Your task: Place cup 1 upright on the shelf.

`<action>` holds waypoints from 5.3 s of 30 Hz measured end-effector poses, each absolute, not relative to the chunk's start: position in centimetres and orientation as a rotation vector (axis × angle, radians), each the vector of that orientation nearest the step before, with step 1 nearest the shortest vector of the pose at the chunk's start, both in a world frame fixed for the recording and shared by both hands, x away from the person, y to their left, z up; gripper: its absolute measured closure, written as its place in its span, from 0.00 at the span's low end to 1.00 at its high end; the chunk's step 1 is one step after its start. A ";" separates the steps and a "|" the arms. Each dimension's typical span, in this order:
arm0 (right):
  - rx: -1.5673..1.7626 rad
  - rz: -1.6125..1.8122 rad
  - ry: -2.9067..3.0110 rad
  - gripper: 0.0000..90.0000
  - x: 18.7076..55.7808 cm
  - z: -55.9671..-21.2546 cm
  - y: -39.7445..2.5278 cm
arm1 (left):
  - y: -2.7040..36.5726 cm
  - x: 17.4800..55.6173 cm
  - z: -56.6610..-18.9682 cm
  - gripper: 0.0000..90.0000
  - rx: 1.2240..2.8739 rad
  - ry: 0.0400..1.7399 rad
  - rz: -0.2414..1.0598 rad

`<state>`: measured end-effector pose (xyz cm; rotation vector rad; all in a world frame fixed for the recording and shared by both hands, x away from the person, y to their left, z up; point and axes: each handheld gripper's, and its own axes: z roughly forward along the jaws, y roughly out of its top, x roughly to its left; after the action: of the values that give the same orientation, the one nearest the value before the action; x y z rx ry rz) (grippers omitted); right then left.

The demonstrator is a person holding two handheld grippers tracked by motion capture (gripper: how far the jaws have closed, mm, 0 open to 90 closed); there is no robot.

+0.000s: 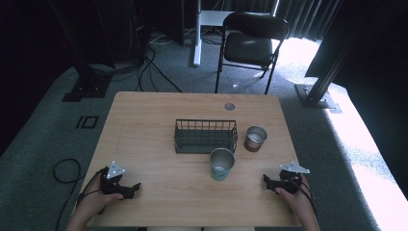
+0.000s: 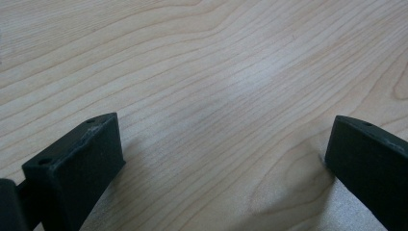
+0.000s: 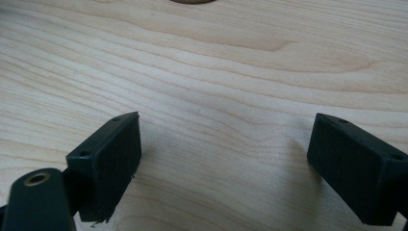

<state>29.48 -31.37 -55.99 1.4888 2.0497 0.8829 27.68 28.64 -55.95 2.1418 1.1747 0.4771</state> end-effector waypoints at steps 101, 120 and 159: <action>1.488 0.886 2.051 0.12 29.5 -56.0 -31.4 | 8.4 32.3 -51.5 0.00 2.200 0.445 0.337; 1.488 0.886 2.050 0.12 29.5 -56.0 -31.4 | 5.2 32.9 -50.8 0.00 2.167 0.360 0.318; 1.488 0.886 2.050 0.12 29.5 -56.0 -31.4 | 1.7 33.7 -51.4 0.18 2.137 0.372 0.279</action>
<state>29.49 -31.38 -56.00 1.4878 2.0503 0.8857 33.66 1.72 -51.35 2.1365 0.3724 0.2793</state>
